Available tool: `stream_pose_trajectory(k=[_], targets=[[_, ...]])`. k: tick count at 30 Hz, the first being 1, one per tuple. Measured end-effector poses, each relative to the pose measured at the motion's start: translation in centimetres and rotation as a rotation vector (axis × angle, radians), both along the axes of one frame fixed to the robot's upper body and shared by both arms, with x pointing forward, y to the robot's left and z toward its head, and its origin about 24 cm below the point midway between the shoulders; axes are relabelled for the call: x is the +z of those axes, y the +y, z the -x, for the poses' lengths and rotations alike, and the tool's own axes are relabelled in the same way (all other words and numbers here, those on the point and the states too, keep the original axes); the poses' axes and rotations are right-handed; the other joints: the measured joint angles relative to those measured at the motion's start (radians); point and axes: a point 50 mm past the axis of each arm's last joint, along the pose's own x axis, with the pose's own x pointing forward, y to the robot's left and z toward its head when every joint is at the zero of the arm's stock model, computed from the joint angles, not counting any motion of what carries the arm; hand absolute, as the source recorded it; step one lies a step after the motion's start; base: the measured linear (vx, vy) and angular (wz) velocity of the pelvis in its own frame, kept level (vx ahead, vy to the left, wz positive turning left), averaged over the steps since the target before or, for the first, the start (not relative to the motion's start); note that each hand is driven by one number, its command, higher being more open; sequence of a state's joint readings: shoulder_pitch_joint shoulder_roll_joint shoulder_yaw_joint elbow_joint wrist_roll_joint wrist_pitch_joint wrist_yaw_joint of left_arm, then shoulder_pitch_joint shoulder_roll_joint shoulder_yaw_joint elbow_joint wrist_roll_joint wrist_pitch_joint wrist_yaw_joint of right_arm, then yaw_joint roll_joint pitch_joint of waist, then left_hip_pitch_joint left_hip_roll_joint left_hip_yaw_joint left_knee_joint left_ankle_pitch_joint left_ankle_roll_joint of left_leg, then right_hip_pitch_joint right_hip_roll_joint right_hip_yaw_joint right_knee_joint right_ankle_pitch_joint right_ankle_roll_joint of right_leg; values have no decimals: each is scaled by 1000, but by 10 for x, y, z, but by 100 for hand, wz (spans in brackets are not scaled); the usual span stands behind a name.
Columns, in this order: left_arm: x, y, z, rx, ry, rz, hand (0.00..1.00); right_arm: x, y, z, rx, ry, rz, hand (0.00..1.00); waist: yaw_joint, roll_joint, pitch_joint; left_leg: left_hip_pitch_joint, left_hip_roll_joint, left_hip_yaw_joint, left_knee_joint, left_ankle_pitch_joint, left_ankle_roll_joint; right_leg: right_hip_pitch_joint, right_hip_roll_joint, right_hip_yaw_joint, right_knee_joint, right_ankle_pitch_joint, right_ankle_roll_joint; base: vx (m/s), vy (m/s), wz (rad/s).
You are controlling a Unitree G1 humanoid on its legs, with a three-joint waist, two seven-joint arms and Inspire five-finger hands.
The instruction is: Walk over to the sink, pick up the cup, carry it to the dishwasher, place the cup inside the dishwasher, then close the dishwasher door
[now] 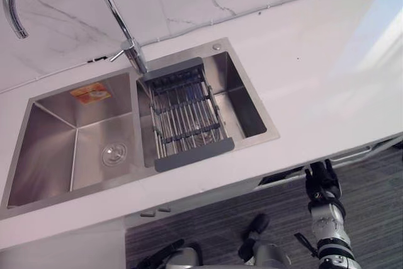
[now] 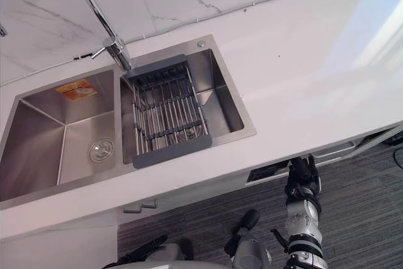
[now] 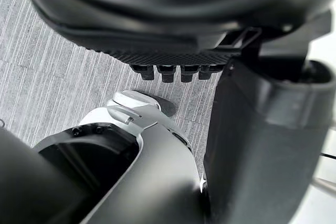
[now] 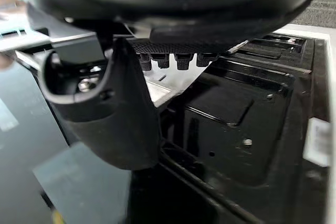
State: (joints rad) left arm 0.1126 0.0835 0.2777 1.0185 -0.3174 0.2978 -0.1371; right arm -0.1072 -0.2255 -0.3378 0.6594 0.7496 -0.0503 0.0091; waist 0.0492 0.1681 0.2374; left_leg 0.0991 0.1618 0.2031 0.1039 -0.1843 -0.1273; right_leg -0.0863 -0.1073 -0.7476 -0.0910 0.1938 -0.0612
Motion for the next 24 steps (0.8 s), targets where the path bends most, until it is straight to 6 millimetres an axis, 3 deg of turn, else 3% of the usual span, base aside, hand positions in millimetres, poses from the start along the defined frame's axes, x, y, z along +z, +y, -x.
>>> stream_pose_trajectory(k=[3,8,10,12,16,21,23,24], targets=[[-1,-2,2,39,0,19,100,-12,15,7,169,88,49,100,-1,1,0,-1,10,-1,-2,-2,3,-1,10,-4,0,-6,-8,-4,8,1],[-1,-13,-1,107,-48,62,100,-65,59,54,371,381,44,100,-3,3,0,-1,11,-7,-23,13,-7,0,13,-22,5,-9,-8,14,50,10],[0,-20,-6,101,-82,87,100,-82,64,79,350,498,-10,100,-4,0,0,-1,2,0,-35,30,-3,3,-1,-31,6,-10,-3,32,97,19],[0,-19,-8,97,-100,83,100,-85,56,85,312,529,5,100,-15,-5,0,3,-4,1,-35,34,1,15,-13,-45,6,-3,10,20,100,24],[4,-11,-11,44,-155,46,100,-94,51,107,305,633,50,100,-13,-43,-16,21,-8,41,-49,36,4,33,-26,-51,6,3,26,15,90,9],[6,0,-11,-4,-138,42,100,-102,56,120,273,715,31,100,-12,-99,-26,37,-18,55,-49,36,12,30,-54,-44,62,-9,34,12,62,0],[6,3,-12,-39,-139,38,100,-103,53,121,250,718,9,100,-12,-106,-26,37,-18,45,-47,38,21,-8,-90,44,190,-40,29,21,99,23],[7,5,-15,-82,-144,23,100,-104,51,123,237,729,-15,100,-15,-109,-24,35,-17,11,-34,42,26,-42,-110,202,289,-55,25,22,115,81]])
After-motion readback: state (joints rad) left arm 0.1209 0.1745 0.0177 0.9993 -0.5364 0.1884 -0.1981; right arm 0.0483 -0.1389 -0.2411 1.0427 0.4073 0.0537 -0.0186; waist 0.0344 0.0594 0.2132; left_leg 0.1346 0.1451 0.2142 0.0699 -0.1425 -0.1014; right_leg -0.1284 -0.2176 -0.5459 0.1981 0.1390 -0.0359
